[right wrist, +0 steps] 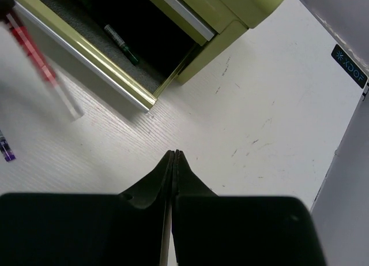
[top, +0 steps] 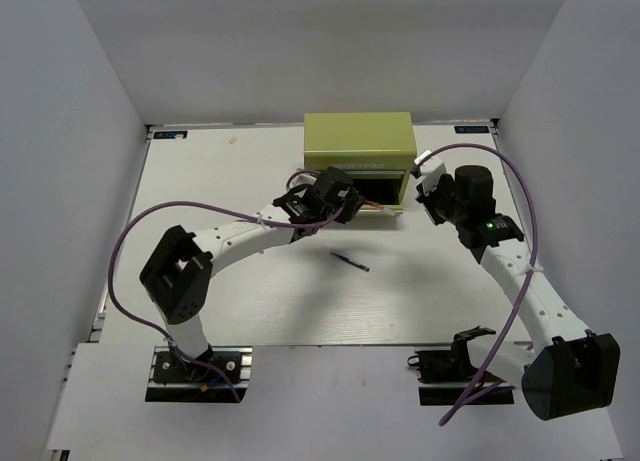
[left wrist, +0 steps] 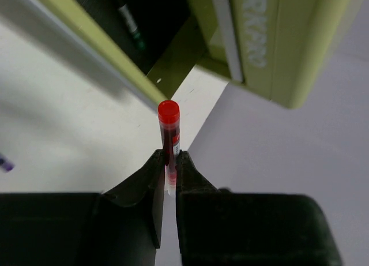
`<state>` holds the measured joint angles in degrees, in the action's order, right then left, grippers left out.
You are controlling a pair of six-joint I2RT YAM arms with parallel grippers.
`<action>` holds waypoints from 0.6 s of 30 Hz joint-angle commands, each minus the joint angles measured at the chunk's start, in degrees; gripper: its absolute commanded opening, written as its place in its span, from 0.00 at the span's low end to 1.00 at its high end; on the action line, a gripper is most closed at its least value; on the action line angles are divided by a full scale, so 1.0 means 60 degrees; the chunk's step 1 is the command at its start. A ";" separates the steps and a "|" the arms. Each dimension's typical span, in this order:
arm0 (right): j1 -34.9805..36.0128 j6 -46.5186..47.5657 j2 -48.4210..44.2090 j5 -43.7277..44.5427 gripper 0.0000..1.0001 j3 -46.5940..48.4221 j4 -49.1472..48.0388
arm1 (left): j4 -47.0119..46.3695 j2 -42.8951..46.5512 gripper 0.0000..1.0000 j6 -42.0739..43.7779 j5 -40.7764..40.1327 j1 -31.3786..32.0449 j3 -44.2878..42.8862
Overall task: Sort the stationery into containers
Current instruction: Place the pen in the drawer.
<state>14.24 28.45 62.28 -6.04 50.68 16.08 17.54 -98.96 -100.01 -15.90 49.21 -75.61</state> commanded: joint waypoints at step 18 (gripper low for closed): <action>-0.0278 0.0590 -0.0010 -0.2067 0.66 0.0079 0.0557 | -0.1604 -0.1659 0.71 -0.1322 -0.0529 -0.0878 -0.1124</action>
<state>12.82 30.00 61.91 -13.32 50.00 17.45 9.72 -112.64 -108.09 -18.68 44.10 -81.87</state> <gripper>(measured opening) 0.634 0.694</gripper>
